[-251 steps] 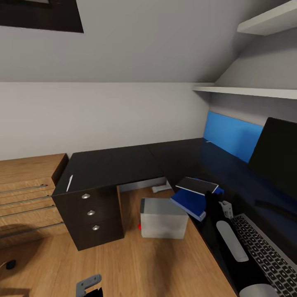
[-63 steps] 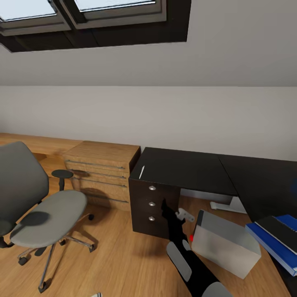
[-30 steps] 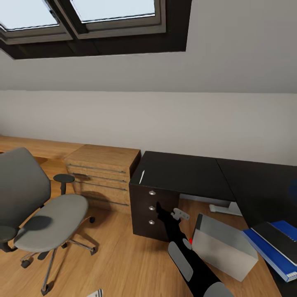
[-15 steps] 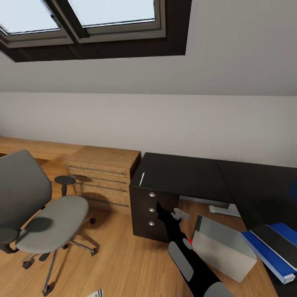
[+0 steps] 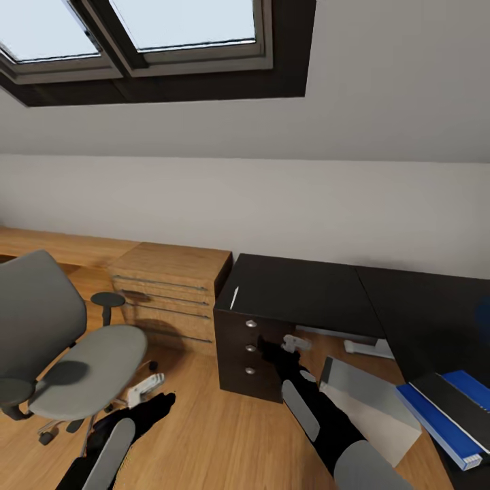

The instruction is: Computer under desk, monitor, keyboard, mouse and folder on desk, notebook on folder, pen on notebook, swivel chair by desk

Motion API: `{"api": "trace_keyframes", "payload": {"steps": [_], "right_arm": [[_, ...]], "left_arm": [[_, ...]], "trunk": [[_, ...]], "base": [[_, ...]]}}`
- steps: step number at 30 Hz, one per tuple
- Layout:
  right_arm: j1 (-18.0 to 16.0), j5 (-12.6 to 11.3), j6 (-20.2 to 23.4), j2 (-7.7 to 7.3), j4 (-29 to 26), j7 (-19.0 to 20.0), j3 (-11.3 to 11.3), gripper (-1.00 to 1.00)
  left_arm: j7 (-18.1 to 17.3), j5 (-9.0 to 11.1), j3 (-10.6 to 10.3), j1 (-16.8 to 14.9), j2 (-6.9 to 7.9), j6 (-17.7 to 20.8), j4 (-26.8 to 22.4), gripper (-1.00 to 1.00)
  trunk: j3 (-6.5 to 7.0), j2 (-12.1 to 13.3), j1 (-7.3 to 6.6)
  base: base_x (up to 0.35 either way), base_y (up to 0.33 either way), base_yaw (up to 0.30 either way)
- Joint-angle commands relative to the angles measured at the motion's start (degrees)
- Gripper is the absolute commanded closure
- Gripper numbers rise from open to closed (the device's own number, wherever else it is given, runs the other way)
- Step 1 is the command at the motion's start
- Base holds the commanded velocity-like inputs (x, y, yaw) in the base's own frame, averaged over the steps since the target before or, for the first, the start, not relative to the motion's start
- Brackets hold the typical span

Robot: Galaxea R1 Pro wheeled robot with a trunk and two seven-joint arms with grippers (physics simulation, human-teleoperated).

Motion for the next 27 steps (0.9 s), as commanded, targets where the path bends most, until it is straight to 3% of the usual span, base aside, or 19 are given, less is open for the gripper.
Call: {"api": "trace_keyframes", "payload": {"steps": [1,3,12,18,27], "right_arm": [[-0.86,0.22,3.48,-0.12,-0.07,-2.48,0.16,-1.00],[-2.42,0.99,10.15,-0.43,-1.65,-6.57,-0.01,-1.00],[-2.68,0.77,12.12,-0.26,-11.16,-7.33,0.55,-1.00],[-2.61,0.75,12.15,-0.24,-12.12,-7.29,0.70,-1.00],[-2.51,0.96,11.80,-0.19,-13.28,-7.48,5.72,-1.00]], "left_arm": [[0.59,3.15,0.47,-0.66,0.11,1.08,0.07,-1.00],[0.68,6.36,1.41,-1.51,1.15,2.09,2.96,-1.00],[0.55,3.75,1.69,-1.74,2.29,2.12,5.02,-1.00],[0.62,3.55,1.67,-1.74,2.35,2.10,5.28,-1.00],[0.71,3.53,1.67,-1.74,2.35,2.09,5.33,-1.00]], "trunk": [[0.11,0.36,-0.22],[0.47,1.17,-0.66],[0.46,1.17,-0.66],[0.40,1.17,-0.66],[0.39,1.17,-0.66]], "base": [[0.000,0.000,0.000],[0.000,0.000,0.000],[0.000,0.000,-0.004],[0.000,0.000,-0.045],[0.207,0.000,0.110]]}}
